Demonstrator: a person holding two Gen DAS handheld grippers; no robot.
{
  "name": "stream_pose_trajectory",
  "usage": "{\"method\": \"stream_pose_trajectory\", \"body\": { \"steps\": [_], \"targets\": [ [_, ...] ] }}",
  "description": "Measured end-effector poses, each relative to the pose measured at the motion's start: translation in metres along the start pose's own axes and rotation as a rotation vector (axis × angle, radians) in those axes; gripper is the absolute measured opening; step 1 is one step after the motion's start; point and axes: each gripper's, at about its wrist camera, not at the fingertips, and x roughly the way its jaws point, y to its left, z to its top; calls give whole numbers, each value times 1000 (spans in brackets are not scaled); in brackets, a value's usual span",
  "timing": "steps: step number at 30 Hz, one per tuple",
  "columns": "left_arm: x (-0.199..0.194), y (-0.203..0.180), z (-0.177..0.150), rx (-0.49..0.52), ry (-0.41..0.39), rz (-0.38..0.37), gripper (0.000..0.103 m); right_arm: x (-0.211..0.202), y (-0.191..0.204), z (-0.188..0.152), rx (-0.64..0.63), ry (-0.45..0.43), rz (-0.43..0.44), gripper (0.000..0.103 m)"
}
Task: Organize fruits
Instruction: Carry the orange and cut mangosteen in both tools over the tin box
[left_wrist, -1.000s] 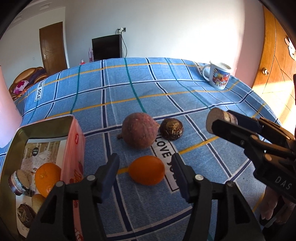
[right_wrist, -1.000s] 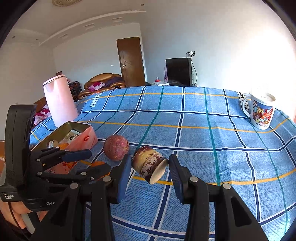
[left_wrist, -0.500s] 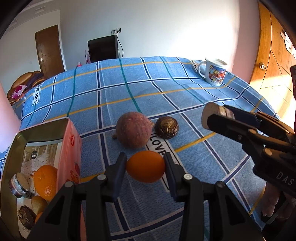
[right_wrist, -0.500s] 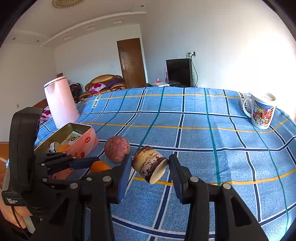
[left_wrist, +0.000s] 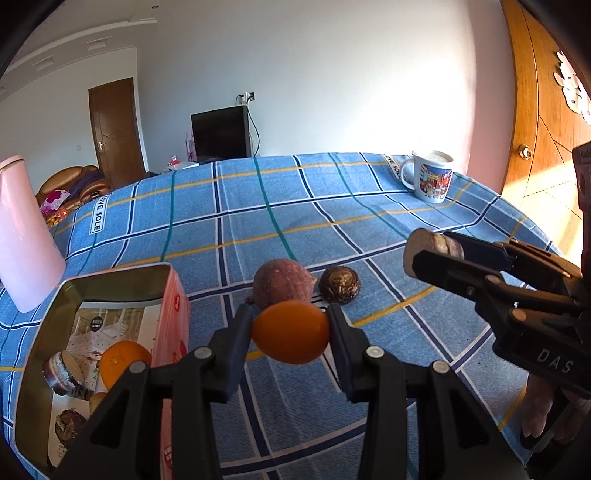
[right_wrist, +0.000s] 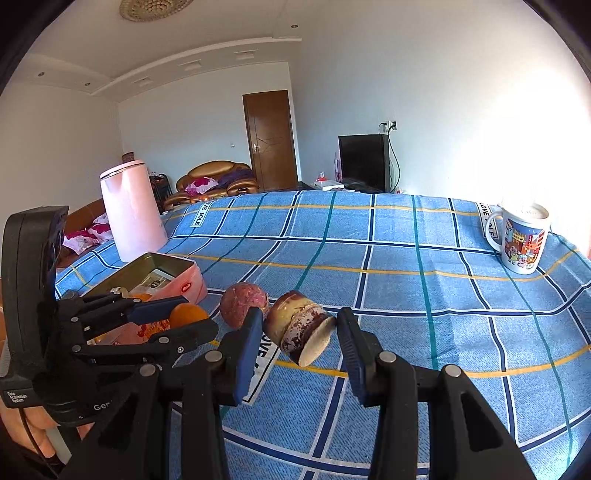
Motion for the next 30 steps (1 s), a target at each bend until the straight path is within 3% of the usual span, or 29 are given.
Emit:
{"method": "stream_pose_trajectory", "body": {
  "steps": [21,30],
  "targets": [
    [-34,11,-6,-41,-172,21,43,-16,18,0,-72,-92,0,44],
    [-56,53,-9,-105,-197,86,43,-7,53,17,-122,-71,76,44]
  ]
}}
